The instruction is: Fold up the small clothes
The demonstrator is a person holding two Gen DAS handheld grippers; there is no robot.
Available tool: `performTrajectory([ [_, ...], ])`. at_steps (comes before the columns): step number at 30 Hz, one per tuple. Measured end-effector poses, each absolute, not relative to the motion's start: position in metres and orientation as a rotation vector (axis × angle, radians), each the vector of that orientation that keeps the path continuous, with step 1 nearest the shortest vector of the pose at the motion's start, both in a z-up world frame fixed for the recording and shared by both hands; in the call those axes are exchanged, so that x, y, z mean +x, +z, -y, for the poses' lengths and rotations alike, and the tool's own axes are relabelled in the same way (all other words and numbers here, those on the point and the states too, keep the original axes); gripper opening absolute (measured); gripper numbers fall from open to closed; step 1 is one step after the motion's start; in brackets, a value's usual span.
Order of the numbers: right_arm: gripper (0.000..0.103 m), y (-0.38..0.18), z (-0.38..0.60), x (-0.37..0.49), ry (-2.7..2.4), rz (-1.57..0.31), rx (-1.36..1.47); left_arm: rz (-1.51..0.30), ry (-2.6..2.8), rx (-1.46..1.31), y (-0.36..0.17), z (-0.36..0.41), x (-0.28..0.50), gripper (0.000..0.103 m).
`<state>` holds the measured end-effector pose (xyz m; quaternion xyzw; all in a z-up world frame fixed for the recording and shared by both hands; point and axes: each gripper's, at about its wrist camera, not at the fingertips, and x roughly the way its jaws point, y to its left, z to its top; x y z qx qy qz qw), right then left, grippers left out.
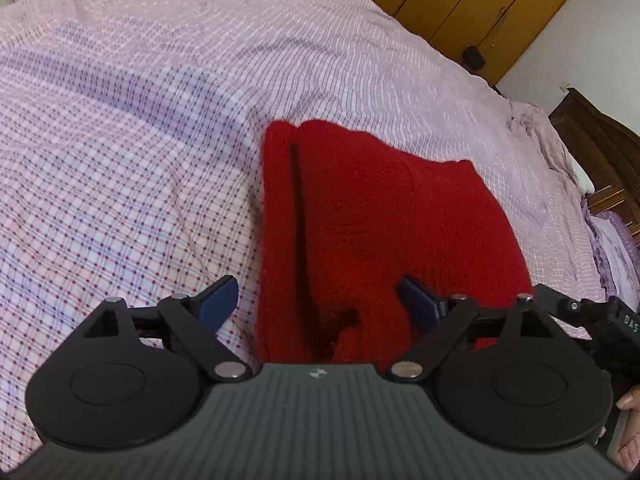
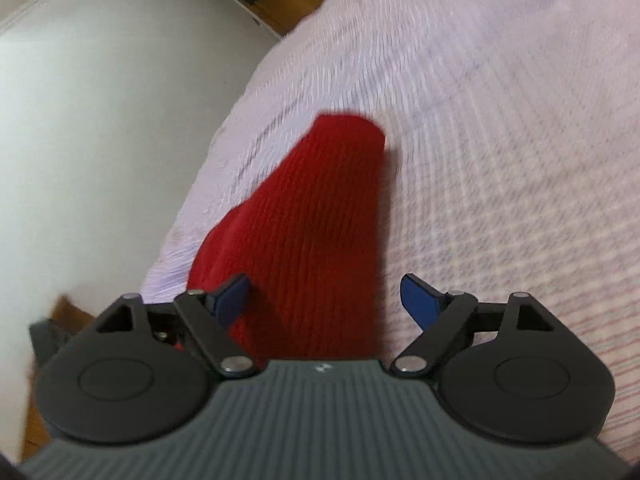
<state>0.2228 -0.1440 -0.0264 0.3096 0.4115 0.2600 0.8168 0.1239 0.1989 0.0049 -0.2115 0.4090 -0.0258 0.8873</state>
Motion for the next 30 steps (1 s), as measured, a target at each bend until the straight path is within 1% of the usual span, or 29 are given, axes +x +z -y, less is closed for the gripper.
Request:
performTrajectory([
  [3,0.089,-0.037,0.135,0.228,0.607,-0.881,0.665,-0.854,-0.063,-0.462,0.0,-0.2,0.124,0.091],
  [4,0.09,-0.043,0.134,0.233,0.626,-0.896,0.689,-0.858,-0.075,-0.484,-0.003,-0.202,0.124,0.091],
  [6,0.098,-0.054,0.135,0.242,0.642,-0.944,0.753,-0.873,-0.106,-0.559,-0.009,-0.208,0.125,0.091],
  [10,0.1,-0.057,0.126,0.25,0.706,-0.977,0.752,-0.881,-0.173,-0.609,-0.016,-0.208,0.127,0.09],
  [12,0.098,-0.058,0.114,0.253,0.775,-1.014,0.738,-0.887,-0.221,-0.613,-0.018,-0.202,0.129,0.087],
  [13,0.092,-0.057,0.107,0.252,0.772,-1.014,0.708,-0.882,-0.223,-0.604,-0.017,-0.199,0.129,0.085],
  [14,0.082,-0.054,0.103,0.249,0.76,-0.997,0.684,-0.875,-0.224,-0.591,-0.016,-0.197,0.127,0.084],
  [15,0.075,-0.051,0.103,0.246,0.757,-0.982,0.691,-0.87,-0.222,-0.593,-0.015,-0.196,0.126,0.081],
  [17,0.068,-0.044,0.112,0.239,0.76,-0.959,0.743,-0.862,-0.243,-0.634,-0.01,-0.199,0.121,0.078],
  [24,0.067,-0.006,0.158,0.193,0.779,-0.944,0.808,-0.875,-0.312,-0.634,0.016,-0.162,0.087,0.076],
  [30,0.068,0.013,0.206,0.154,0.72,-0.992,0.717,-0.914,-0.369,-0.579,0.008,-0.105,0.05,0.076],
])
